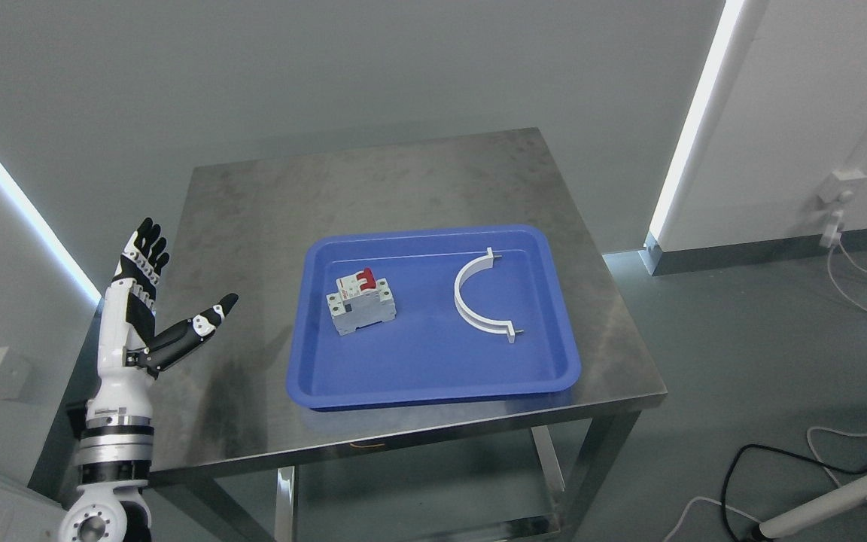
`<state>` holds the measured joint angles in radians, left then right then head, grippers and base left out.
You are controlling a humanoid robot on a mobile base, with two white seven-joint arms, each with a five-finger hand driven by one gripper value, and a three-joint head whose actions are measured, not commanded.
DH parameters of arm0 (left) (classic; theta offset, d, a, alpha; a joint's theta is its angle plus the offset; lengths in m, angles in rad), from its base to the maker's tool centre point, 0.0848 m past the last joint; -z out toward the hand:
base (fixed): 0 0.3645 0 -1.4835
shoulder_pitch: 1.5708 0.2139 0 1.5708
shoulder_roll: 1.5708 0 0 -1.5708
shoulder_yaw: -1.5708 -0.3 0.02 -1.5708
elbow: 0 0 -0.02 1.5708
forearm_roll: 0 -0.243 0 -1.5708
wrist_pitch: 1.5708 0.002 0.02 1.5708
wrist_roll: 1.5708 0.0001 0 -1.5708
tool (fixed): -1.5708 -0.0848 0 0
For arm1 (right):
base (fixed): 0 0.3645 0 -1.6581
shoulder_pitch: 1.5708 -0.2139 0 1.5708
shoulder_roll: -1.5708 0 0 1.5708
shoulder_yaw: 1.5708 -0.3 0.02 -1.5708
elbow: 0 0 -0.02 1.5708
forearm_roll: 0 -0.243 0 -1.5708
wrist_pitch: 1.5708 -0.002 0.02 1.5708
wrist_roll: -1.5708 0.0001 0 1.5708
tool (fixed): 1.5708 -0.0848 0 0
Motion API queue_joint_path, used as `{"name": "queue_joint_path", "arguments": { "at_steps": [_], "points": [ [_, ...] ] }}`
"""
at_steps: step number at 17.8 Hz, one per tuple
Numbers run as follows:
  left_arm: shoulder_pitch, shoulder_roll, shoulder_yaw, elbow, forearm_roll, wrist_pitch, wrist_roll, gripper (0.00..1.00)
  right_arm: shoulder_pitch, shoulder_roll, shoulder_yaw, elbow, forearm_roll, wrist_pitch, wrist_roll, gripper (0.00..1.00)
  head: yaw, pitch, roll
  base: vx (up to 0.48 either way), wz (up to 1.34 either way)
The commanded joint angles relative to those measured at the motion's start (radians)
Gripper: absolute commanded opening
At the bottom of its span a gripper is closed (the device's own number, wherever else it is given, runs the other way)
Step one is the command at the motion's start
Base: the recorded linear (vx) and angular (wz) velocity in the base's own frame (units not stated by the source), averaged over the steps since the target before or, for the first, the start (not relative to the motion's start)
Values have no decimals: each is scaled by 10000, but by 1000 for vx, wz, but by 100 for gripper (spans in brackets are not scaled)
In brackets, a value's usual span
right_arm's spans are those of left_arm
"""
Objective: Place circuit breaker on shelf
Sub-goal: 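Reach the left hand toward the grey circuit breaker in the blue tray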
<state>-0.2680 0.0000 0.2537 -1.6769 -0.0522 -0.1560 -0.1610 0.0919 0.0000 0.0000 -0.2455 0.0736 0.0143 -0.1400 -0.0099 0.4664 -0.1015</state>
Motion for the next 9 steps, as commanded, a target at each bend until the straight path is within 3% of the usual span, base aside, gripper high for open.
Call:
{"name": "queue_joint_path", "arguments": {
  "at_steps": [1, 5, 9],
  "points": [
    [-4, 175, 9, 3, 0, 72, -16, 100, 1, -175, 200, 1, 0, 639, 35, 100, 0, 0, 0, 6, -110],
    [-4, 175, -83, 33, 0, 72, -214, 100, 1, -175, 200, 1, 0, 639, 35, 100, 0, 0, 0, 7, 0],
    [-431, 856, -434, 33, -31, 636, -2235, 99, 1, -175, 200, 1, 0, 639, 35, 100, 0, 0, 0, 0, 0]
  ]
}}
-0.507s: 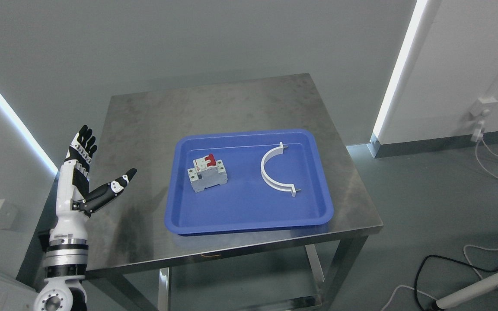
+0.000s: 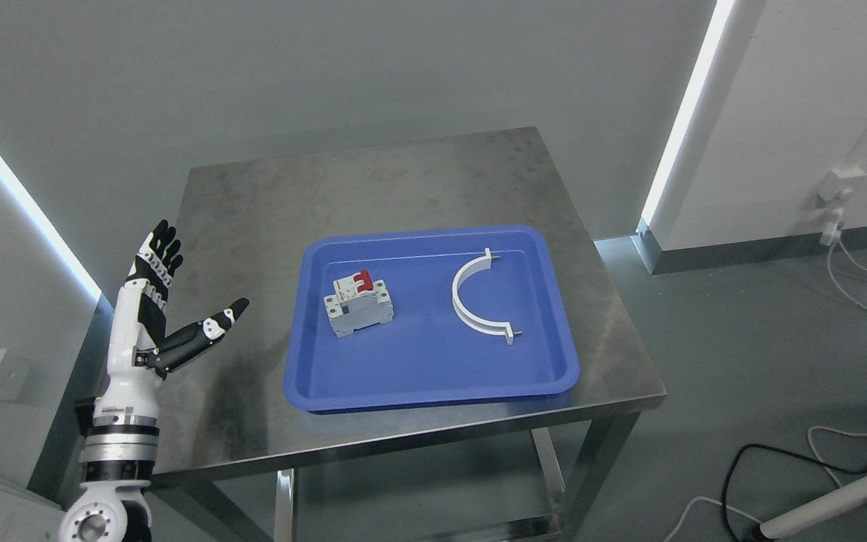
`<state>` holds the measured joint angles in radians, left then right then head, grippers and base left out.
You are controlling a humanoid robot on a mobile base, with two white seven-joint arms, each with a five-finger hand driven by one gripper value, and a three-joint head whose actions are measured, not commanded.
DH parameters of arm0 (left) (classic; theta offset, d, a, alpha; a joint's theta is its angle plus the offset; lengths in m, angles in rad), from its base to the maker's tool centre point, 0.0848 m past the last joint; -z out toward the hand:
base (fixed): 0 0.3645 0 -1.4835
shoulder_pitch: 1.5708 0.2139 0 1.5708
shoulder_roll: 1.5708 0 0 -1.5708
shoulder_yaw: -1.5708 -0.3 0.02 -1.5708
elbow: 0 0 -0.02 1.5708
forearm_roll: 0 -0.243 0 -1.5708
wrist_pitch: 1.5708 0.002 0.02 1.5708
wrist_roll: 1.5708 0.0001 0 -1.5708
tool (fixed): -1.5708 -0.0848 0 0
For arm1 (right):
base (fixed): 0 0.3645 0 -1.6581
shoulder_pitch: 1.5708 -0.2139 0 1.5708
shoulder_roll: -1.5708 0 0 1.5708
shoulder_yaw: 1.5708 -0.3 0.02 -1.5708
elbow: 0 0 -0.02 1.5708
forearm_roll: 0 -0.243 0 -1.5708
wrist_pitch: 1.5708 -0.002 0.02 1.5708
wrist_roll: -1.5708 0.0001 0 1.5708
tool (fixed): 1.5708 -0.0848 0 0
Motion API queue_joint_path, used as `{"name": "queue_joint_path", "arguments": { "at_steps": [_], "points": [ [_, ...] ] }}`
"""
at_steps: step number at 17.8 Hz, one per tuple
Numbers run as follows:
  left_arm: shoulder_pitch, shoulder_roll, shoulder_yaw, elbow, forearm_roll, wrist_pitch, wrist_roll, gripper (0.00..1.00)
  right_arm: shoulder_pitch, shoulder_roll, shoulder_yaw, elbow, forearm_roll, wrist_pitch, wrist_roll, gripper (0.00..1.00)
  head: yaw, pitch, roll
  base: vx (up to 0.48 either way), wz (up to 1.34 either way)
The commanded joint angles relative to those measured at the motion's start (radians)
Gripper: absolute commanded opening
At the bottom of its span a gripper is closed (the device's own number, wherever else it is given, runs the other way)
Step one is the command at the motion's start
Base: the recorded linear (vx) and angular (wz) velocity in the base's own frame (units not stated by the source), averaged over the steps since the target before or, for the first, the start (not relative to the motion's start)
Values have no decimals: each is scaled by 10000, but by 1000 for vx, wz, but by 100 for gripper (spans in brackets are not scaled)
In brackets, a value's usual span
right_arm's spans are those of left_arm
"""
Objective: Place circuit breaker on shelf
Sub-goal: 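Reach the left hand toward the grey circuit breaker in the blue tray, then close the left hand fingers around the grey circuit breaker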
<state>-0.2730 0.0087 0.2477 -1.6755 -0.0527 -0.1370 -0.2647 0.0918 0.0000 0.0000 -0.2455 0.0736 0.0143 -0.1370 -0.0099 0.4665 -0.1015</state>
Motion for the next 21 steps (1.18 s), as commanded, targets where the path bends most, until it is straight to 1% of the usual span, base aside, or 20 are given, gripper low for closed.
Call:
{"name": "queue_joint_path", "arguments": {
  "at_steps": [1, 4, 6, 8, 9, 10, 13, 15, 16, 17, 20, 21],
  "points": [
    [-672, 1090, -558, 19, -56, 692, -1614, 99, 2, -175, 199, 1, 0, 640, 5, 100, 0, 0, 0, 0, 0],
    [-996, 2210, -1538, 19, -132, 925, -2215, 99, 2, -175, 199, 1, 0, 640, 5, 100, 0, 0, 0, 0, 0],
    [-1028, 2550, -2015, 19, -590, 925, -2460, 99, 2, -175, 199, 1, 0, 640, 5, 100, 0, 0, 0, 0, 0],
    [-921, 2460, -2185, 19, -1295, 940, -3057, 99, 2, -175, 199, 1, 0, 640, 5, 100, 0, 0, 0, 0, 0],
    [-920, 2398, -2429, 19, -1374, 955, -3439, 98, 2, -175, 199, 1, 0, 640, 5, 100, 0, 0, 0, 0, 0],
    [-920, 2306, -2659, 19, -1375, 1047, -3534, 98, 2, -175, 199, 1, 0, 640, 5, 100, 0, 0, 0, 0, 0],
    [-1058, 1709, -3013, 19, -1558, 1873, -3551, 98, 2, -175, 199, 1, 0, 640, 5, 100, 0, 0, 0, 0, 0],
    [-1150, 1280, -3258, 19, -2063, 2227, -3566, 97, 2, -175, 199, 1, 0, 640, 5, 100, 0, 0, 0, 0, 0],
    [-1211, 1156, -3412, 19, -2384, 2365, -3566, 94, 2, -175, 199, 1, 0, 640, 5, 100, 0, 0, 0, 0, 0],
    [-1227, 1064, -3580, 19, -2600, 2564, -3596, 94, 2, -175, 199, 1, 0, 640, 5, 100, 0, 1, 0, 0, 0],
    [-1502, 925, -3628, 50, -2969, 3270, -3597, 91, 2, -175, 199, 1, 0, 640, 5, 100, 0, 1, 0, 0, 0],
    [-1610, 834, -3597, 202, -3183, 3333, -3597, 90, 2, -175, 199, 1, 0, 640, 5, 100, 0, 1, 0, 0, 0]
  ]
}}
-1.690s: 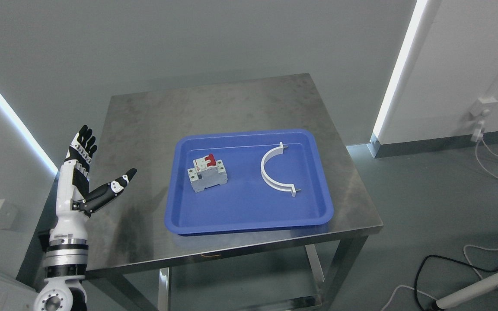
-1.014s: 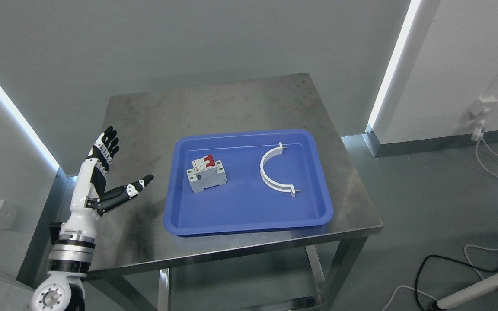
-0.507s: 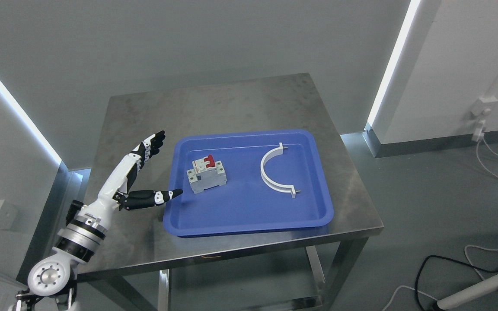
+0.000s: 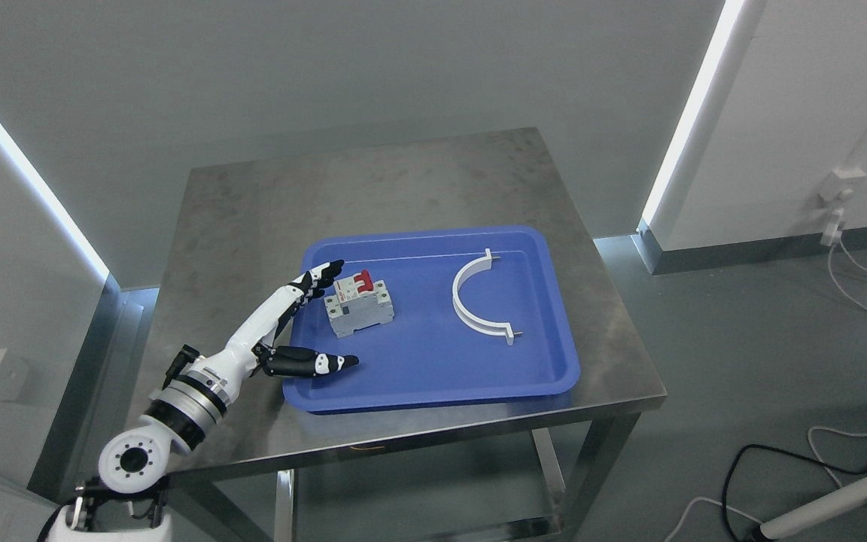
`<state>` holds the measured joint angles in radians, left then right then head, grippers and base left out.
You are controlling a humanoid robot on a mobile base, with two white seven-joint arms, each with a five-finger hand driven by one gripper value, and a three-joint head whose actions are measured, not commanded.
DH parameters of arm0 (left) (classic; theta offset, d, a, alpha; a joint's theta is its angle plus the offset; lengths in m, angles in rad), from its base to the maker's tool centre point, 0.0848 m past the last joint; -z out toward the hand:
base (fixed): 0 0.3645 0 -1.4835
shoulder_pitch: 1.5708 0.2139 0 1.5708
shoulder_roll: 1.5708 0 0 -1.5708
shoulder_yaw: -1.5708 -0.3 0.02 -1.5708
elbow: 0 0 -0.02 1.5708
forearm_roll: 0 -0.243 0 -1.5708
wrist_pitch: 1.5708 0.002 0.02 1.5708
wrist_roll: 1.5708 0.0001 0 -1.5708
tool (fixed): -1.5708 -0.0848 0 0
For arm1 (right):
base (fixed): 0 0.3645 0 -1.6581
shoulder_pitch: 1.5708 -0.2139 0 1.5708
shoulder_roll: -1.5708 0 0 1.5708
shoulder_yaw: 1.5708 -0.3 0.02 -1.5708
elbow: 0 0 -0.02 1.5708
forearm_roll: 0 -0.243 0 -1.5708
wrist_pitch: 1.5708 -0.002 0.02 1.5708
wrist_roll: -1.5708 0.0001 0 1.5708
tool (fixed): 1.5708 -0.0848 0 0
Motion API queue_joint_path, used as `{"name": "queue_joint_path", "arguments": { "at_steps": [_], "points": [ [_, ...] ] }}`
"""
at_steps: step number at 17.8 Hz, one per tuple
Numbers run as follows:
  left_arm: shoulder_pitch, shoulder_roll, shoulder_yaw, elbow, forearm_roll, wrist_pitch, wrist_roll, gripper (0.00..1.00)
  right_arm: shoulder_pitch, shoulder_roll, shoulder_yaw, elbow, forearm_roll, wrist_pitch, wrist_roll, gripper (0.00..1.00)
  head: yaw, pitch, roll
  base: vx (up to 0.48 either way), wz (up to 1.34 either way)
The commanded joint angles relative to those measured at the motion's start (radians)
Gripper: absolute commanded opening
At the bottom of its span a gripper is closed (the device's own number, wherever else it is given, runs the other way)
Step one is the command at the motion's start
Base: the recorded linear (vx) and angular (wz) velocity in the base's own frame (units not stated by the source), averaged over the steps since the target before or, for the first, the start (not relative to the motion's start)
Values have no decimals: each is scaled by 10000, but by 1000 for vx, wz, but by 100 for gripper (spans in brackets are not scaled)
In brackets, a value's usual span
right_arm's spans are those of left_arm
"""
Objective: Place circuit breaker on shelf
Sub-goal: 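Close the left hand fingers around the grey circuit breaker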
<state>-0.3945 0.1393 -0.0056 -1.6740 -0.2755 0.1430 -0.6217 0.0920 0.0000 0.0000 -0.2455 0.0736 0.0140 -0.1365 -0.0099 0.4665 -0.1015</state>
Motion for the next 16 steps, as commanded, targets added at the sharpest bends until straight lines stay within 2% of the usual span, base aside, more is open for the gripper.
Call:
{"name": "queue_joint_path", "arguments": {
  "at_steps": [1, 3, 6, 8, 12, 16],
  "points": [
    [-533, -564, -973, 370, -1109, 549, -11, 88, 0, -175, 199, 0, 0, 642, 0, 100, 0, 0, 0, 0, 0],
    [-733, -610, -804, 662, -1264, 534, 20, 84, 0, -175, 199, 0, 0, 642, 0, 100, 0, 0, 0, 0, 0],
    [-994, -610, -375, 1046, -1264, 336, 20, 69, 0, -175, 199, 0, 0, 642, 0, 100, 0, 0, 0, 0, 0],
    [-1132, -610, -129, 1307, -1264, -307, 20, 52, 0, -175, 199, 0, 0, 642, 0, 100, 0, 0, 0, 0, 0],
    [-1163, -595, 133, 1461, -1264, -1244, -26, 26, 0, -175, 199, 0, 0, 642, 0, 100, 0, 0, 0, 9, 0],
    [-995, -503, 41, 1676, -1340, -1767, -132, 25, 0, -175, 199, 0, 0, 642, 0, 100, 0, 0, 0, -5, 0]
  ]
}}
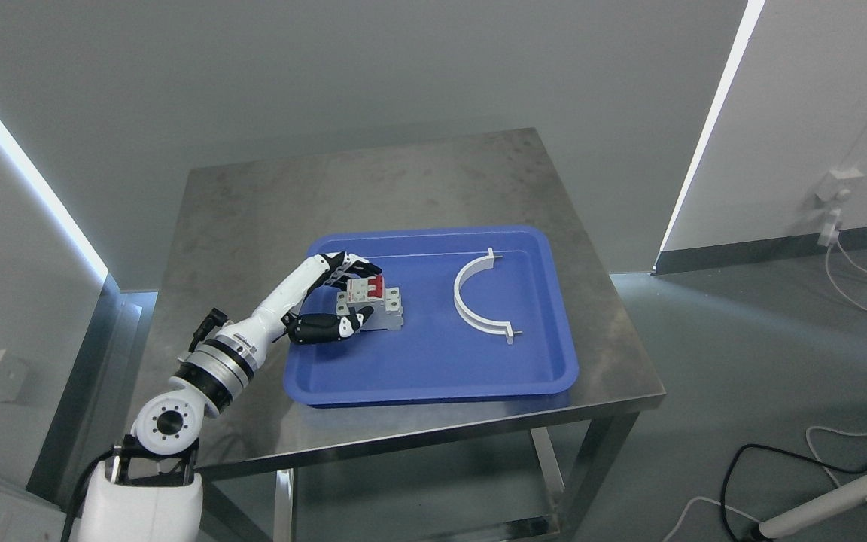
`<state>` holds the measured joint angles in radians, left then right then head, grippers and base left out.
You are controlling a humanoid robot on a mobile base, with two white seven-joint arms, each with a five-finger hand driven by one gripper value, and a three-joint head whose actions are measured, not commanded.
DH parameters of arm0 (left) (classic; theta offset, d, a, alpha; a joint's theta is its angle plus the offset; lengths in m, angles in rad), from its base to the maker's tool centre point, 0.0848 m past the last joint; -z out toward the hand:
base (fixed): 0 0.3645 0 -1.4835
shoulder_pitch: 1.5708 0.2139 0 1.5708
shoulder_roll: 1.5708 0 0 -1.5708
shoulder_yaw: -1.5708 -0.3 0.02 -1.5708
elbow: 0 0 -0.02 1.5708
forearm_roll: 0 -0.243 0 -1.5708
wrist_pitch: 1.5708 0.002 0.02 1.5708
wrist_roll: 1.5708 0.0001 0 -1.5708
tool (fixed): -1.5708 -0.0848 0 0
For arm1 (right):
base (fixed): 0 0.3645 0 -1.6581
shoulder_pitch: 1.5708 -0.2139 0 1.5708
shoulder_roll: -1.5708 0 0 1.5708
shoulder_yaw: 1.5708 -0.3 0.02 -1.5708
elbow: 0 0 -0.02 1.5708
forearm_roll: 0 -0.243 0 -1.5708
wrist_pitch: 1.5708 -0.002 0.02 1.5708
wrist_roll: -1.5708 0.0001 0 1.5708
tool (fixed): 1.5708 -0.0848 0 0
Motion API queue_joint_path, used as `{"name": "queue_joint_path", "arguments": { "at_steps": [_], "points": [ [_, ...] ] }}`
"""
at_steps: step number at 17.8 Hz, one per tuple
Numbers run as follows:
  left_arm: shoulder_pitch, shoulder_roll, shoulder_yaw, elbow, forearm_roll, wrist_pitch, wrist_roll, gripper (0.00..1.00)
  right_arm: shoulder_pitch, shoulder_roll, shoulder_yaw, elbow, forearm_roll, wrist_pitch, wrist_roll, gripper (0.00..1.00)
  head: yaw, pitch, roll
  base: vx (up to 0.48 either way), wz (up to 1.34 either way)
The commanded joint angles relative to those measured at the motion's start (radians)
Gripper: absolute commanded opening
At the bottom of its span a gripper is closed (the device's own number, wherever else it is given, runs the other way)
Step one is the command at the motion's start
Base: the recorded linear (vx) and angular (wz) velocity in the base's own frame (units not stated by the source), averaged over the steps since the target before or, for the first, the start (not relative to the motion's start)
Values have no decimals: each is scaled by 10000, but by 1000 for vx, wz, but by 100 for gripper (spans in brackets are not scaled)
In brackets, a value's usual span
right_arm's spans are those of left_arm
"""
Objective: Place circuit breaker on shelf
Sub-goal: 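Close the left hand fingers around the grey circuit breaker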
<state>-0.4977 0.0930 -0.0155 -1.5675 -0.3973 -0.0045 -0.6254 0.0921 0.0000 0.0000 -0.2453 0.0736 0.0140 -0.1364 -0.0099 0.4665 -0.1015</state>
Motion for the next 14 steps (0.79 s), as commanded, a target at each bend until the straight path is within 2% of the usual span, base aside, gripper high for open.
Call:
{"name": "queue_joint_path", "arguments": {
  "at_steps": [1, 5, 9, 11, 14],
  "points": [
    [53, -40, 124, 641, -184, -308, -188, 28, -1, -175, 199, -1, 0, 643, -1, 100, 0, 0, 0, -22, 0],
    [-39, -71, 94, 1009, -720, -354, -189, 46, -1, -175, 199, -1, 0, 643, -1, 100, 0, 0, 0, -5, 0],
    [-70, -132, -29, 1010, -767, -369, -281, 46, -1, -175, 199, -1, 0, 643, -1, 100, 0, 0, 0, 5, 0],
    [-70, -147, 16, 1055, -783, -506, -419, 38, -1, -175, 199, -1, 0, 643, -1, 100, 0, 0, 0, 0, 0],
    [-100, -254, 444, 1178, -767, -1547, -450, 0, -1, -175, 199, -1, 0, 643, -1, 100, 0, 0, 0, 0, 0]
  ]
}}
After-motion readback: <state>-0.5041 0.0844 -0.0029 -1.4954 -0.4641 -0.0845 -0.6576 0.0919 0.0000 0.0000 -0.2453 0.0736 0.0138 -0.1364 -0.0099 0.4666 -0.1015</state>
